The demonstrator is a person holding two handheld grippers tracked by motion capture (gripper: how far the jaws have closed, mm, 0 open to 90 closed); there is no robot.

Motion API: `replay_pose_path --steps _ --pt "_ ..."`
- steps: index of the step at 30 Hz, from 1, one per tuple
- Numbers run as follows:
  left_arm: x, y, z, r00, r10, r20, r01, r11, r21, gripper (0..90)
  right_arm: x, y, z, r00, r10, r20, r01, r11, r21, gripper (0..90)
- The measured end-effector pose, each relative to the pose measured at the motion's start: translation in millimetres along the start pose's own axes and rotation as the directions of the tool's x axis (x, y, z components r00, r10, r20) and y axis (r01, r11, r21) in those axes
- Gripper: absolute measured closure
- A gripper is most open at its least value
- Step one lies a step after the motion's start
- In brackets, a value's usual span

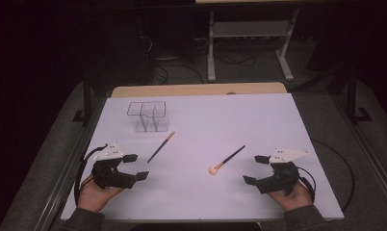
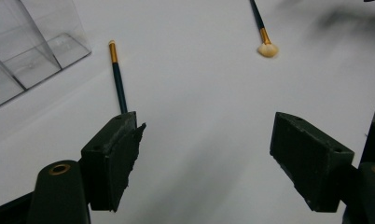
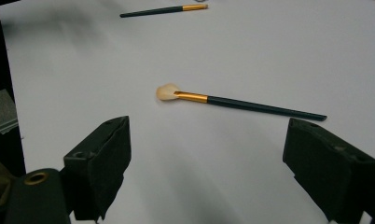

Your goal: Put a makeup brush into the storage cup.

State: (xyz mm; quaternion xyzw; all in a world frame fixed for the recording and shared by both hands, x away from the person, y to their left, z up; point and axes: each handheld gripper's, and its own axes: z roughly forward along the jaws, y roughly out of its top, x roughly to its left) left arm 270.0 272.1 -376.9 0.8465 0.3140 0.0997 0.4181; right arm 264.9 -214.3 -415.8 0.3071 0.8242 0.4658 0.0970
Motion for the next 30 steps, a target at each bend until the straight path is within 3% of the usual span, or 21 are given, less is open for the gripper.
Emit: replay_pose_path --steps 4,16,30 --pt "5.6 10.3 8.9 1.0 0.009 -0.003 -0.009 0.9992 0.038 24.2 -0.1 0.4 0.2 1.0 -0.001 -0.001 0.001 1.0 0.007 14.2" --pt "19.2 40.4 22.8 0.9994 0.034 0.008 -0.034 0.9951 0.093 29.9 -0.8 1.5 -1.4 0.9999 -0.011 0.002 0.011 1.0 0.005 14.2" --pt "37.8 59.6 45.4 0.9999 0.006 0.01 -0.008 0.9883 0.152 36.3 -1.5 2.2 -2.0 0.9999 -0.013 0.004 0.013 1.0 0.005 14.2"
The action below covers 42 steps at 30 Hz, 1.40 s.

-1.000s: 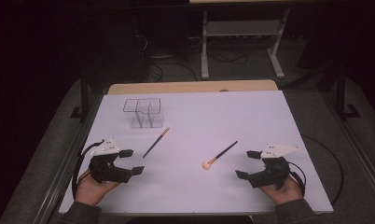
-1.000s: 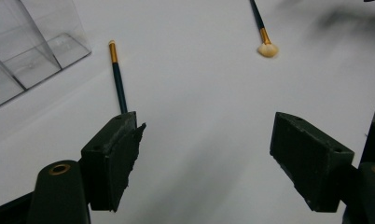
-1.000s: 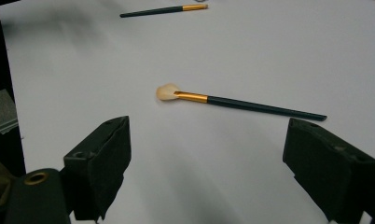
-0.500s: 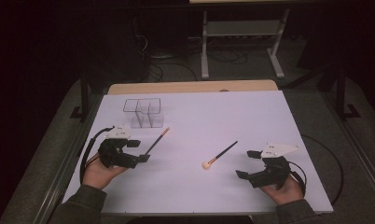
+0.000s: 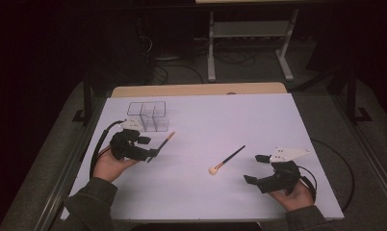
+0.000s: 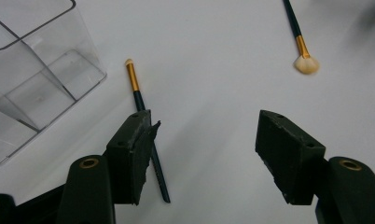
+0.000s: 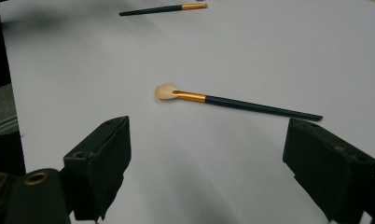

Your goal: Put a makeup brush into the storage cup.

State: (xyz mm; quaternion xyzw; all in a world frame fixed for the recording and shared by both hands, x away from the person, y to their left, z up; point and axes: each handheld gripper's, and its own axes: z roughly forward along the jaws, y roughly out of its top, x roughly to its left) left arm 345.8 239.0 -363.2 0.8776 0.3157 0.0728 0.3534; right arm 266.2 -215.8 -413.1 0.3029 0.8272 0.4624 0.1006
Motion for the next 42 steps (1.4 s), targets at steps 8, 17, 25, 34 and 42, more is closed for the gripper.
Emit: replay_pose_path --steps 8,17,25,34,42 --pt "8.2 9.9 12.4 0.9999 -0.014 0.001 0.014 0.9996 0.026 39.2 0.4 1.6 1.6 0.9999 -0.016 -0.002 0.016 1.0 0.008 14.2" --pt "16.3 19.0 36.5 0.9995 -0.024 -0.02 0.026 0.9955 0.091 41.9 0.6 2.2 1.3 0.9998 -0.019 -0.001 0.019 1.0 0.014 14.2" --pt "25.7 23.7 52.4 0.9985 -0.036 -0.041 0.041 0.9886 0.145 45.7 0.5 1.6 1.8 0.9997 -0.025 0.002 0.025 0.999 0.028 14.2" --pt "29.6 29.7 64.4 0.9969 -0.048 -0.063 0.059 0.9806 0.187 51.6 -0.6 1.5 2.6 0.9999 -0.017 -0.003 0.017 0.999 0.036 14.2" --pt "36.9 26.4 76.1 0.9933 -0.082 -0.081 0.099 0.9696 0.224 54.7 -1.4 0.7 1.3 0.9998 -0.018 -0.003 0.019 0.999 0.036 14.2"
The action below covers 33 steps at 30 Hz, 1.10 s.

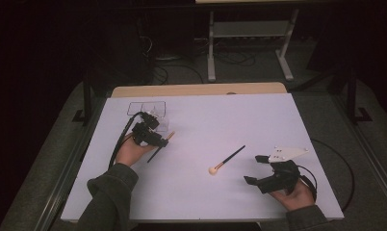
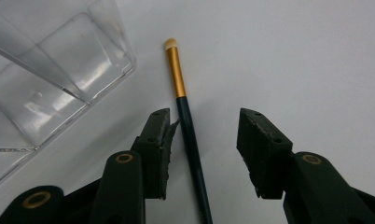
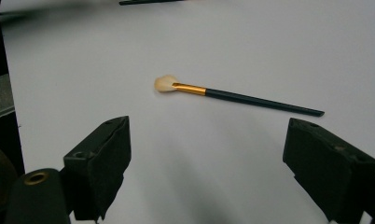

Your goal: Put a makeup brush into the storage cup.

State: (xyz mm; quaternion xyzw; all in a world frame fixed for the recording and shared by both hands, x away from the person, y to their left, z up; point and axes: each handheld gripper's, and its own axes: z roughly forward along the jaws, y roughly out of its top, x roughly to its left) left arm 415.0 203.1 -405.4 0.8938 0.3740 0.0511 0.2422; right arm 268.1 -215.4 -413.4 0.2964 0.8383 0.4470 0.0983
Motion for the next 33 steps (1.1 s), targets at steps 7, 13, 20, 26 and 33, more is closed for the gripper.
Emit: replay_pose_path --steps 7,13,20,26,33 --pt "2.4 0.6 7.3 0.9998 -0.013 -0.016 0.014 0.9992 0.037 58.4 -0.7 -0.3 2.1 1.0 -0.003 -0.003 0.003 1.0 0.016 14.2" --pt "1.5 1.0 12.2 0.9996 -0.011 -0.025 0.013 0.9989 0.046 61.8 -1.3 -0.6 1.1 1.0 -0.001 -0.001 0.001 1.0 0.016 14.3" --pt "0.0 2.0 17.0 0.9985 -0.008 -0.054 0.013 0.9967 0.08 65.9 -1.4 -0.6 1.4 1.0 -0.002 0.0 0.002 1.0 0.02 14.3" --pt "-4.8 4.8 19.6 0.9965 0.003 -0.084 0.006 0.9941 0.109 69.0 -1.5 -0.9 0.8 1.0 -0.004 0.0 0.004 1.0 0.022 14.4" --pt "-12.2 8.9 22.5 0.9942 0.016 -0.106 -0.003 0.9923 0.124 76.2 -1.5 -1.3 0.6 1.0 -0.002 0.002 0.002 1.0 0.027 14.3"
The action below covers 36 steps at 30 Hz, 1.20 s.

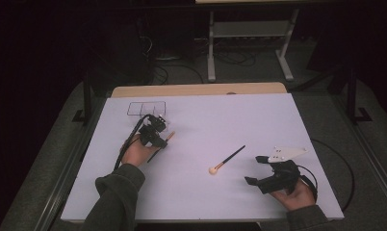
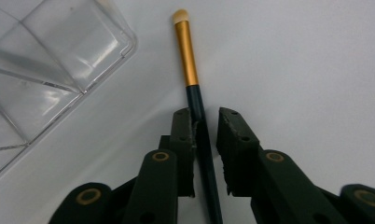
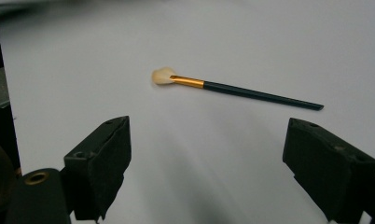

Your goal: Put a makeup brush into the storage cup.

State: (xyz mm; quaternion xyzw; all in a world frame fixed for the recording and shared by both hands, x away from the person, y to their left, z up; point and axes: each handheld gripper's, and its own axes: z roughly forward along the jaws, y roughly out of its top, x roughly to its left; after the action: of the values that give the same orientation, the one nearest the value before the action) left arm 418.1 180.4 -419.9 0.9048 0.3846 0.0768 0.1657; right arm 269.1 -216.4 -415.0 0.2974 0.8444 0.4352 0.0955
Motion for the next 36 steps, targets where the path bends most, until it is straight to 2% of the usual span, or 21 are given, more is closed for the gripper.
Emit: replay_pose_path --steps 3,6,8,14,21,22,24,25,28,29,30,31,34,35,36 --pt "-2.4 1.9 0.3 0.9999 0.012 0.001 -0.012 0.9998 0.015 82.1 -0.1 -0.1 0.0 1.0 -0.001 0.0 0.001 1.0 0.001 14.3" --pt "-4.2 4.1 0.4 0.9996 0.026 -0.012 -0.026 0.9992 0.032 82.7 0.2 -0.1 0.6 1.0 0.002 -0.002 -0.002 1.0 0.003 14.3" --pt "-3.8 4.8 0.4 0.9998 0.02 -0.007 -0.02 0.9992 0.035 83.0 0.0 -0.2 1.2 1.0 -0.003 -0.001 0.003 1.0 0.005 14.4" --pt "-2.5 4.1 0.1 0.9998 0.018 0.003 -0.018 0.9994 0.03 83.2 -0.3 -0.5 3.3 1.0 -0.002 0.0 0.002 1.0 0.015 14.8" --pt "-1.0 1.2 -3.8 0.9992 0.025 0.031 -0.026 0.9995 0.017 83.3 2.7 1.1 5.3 0.9997 -0.006 -0.024 0.007 1.0 0.021 16.8" --pt "-1.2 0.4 -6.1 0.9988 0.025 0.041 -0.025 0.9997 0.0 83.3 3.2 1.7 5.8 0.9996 0.0 -0.028 0.0 1.0 0.019 16.8" --pt "-1.4 -0.4 -9.3 0.9983 0.031 0.049 -0.031 0.9995 0.0 83.3 3.5 2.3 6.1 0.9995 0.001 -0.033 0.0 1.0 0.018 16.8" --pt "-2.9 -1.9 -15.1 0.9972 0.04 0.063 -0.038 0.9989 -0.026 83.3 5.3 4.2 7.5 0.999 0.001 -0.044 0.0 1.0 0.015 17.3" --pt "-5.4 -3.7 -22.9 0.9956 0.052 0.077 -0.048 0.9976 -0.05 83.3 7.2 7.0 9.0 0.9985 0.005 -0.055 -0.004 1.0 0.017 17.9" --pt "-9.2 -6.1 -31.8 0.9933 0.069 0.093 -0.062 0.9948 -0.081 83.3 8.7 10.5 10.4 0.9977 0.003 -0.068 -0.002 1.0 0.013 17.9" --pt "-9.2 -6.1 -31.8 0.9933 0.069 0.093 -0.062 0.9948 -0.081 83.3 8.7 10.5 10.4 0.9977 0.003 -0.068 -0.002 1.0 0.013 17.9" --pt "-14.7 -9.3 -41.4 0.9903 0.085 0.11 -0.071 0.9901 -0.121 83.3 10.8 15.2 10.8 0.997 0.01 -0.077 -0.01 1.0 0.005 17.9" --pt "-24.9 -13.9 -55.8 0.9839 0.126 0.126 -0.103 0.9785 -0.179 83.3 13.6 24.0 11.4 0.9957 0.012 -0.092 -0.013 1.0 -0.006 18.5" --pt "-27.1 -15.1 -59.3 0.9811 0.145 0.128 -0.12 0.9745 -0.19 83.3 14.8 27.2 11.9 0.995 0.013 -0.099 -0.014 1.0 -0.007 18.9" --pt "-27.1 -15.1 -59.3 0.9811 0.145 0.128 -0.12 0.9745 -0.19 83.3 14.8 27.2 11.9 0.995 0.013 -0.099 -0.014 1.0 -0.007 18.9"
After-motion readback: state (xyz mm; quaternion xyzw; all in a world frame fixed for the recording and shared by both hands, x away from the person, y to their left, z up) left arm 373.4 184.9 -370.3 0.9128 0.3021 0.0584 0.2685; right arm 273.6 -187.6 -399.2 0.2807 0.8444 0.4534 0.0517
